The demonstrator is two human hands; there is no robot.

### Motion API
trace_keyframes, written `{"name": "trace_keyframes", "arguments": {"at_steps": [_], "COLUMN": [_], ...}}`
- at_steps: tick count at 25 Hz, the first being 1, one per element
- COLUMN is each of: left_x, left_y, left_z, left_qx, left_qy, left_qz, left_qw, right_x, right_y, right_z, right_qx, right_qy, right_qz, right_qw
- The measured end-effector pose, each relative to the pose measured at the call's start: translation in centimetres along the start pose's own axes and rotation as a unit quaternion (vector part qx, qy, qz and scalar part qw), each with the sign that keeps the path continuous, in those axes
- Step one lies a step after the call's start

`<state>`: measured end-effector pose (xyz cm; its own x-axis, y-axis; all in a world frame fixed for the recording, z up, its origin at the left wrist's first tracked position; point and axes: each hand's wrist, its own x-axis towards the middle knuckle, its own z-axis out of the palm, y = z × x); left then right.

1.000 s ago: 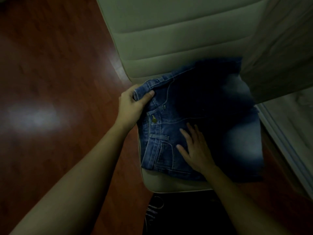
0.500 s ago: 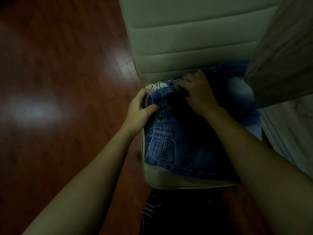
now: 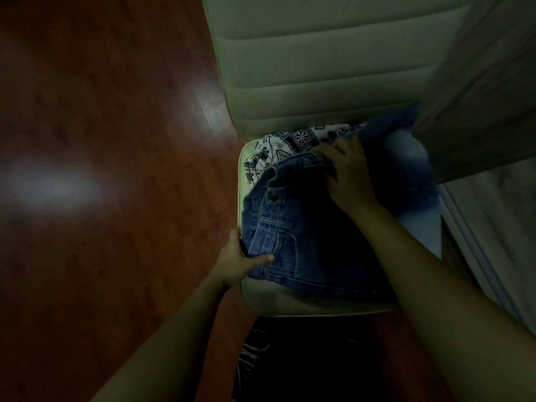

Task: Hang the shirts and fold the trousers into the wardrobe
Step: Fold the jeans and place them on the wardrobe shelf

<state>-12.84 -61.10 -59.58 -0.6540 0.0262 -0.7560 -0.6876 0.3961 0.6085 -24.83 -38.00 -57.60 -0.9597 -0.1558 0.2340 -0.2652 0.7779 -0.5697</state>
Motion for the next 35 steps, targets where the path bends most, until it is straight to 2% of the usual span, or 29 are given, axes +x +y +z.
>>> {"name": "trace_keyframes", "arguments": {"at_steps": [4, 7, 9, 14, 16, 19, 22, 24, 27, 31, 33, 35], "left_x": [-1.0, -3.7, -6.2, -15.2, -18.5, -23.2, -29.8, -34.7, -43.0, -51.2, -53.6, -55.1], "left_y": [0.6, 3.2, 6.0, 17.9, 23.8, 33.5, 43.9, 50.7, 59.0, 64.6, 66.0, 67.0], "left_z": [0.7, 1.0, 1.5, 3.7, 4.8, 6.0, 6.2, 5.7, 4.9, 3.9, 4.3, 5.7], "left_qx": [-0.100, -0.108, -0.092, 0.024, 0.062, 0.128, 0.264, 0.353, 0.383, 0.249, 0.107, -0.068], "left_qy": [0.008, 0.001, -0.014, -0.103, -0.139, -0.152, -0.156, -0.117, -0.048, 0.012, 0.001, -0.052], "left_qz": [-0.041, -0.033, -0.018, 0.076, 0.118, 0.197, 0.281, 0.331, 0.431, 0.577, 0.673, 0.737], "left_qw": [0.994, 0.994, 0.995, 0.991, 0.981, 0.960, 0.910, 0.867, 0.816, 0.778, 0.732, 0.671], "right_x": [-0.3, -0.1, 0.2, 0.3, 0.3, 0.0, -1.4, -2.5, -5.3, -7.8, -9.3, -11.2], "right_y": [-1.1, -2.2, -2.7, -3.0, -3.5, -5.3, -7.8, -10.1, -15.0, -21.0, -23.7, -26.1], "right_z": [-2.2, -6.2, -9.8, -25.4, -32.4, -43.1, -53.8, -60.1, -68.9, -79.1, -83.3, -86.9], "right_qx": [-0.072, -0.077, -0.078, -0.065, -0.047, -0.039, -0.048, -0.057, -0.098, -0.132, -0.127, -0.083], "right_qy": [-0.017, -0.038, -0.024, 0.067, 0.119, 0.213, 0.315, 0.366, 0.427, 0.519, 0.543, 0.530], "right_qz": [-0.027, -0.023, -0.007, 0.105, 0.151, 0.212, 0.243, 0.234, 0.205, 0.129, 0.120, 0.088], "right_qw": [0.997, 0.996, 0.997, 0.990, 0.980, 0.953, 0.916, 0.899, 0.875, 0.835, 0.821, 0.839]}}
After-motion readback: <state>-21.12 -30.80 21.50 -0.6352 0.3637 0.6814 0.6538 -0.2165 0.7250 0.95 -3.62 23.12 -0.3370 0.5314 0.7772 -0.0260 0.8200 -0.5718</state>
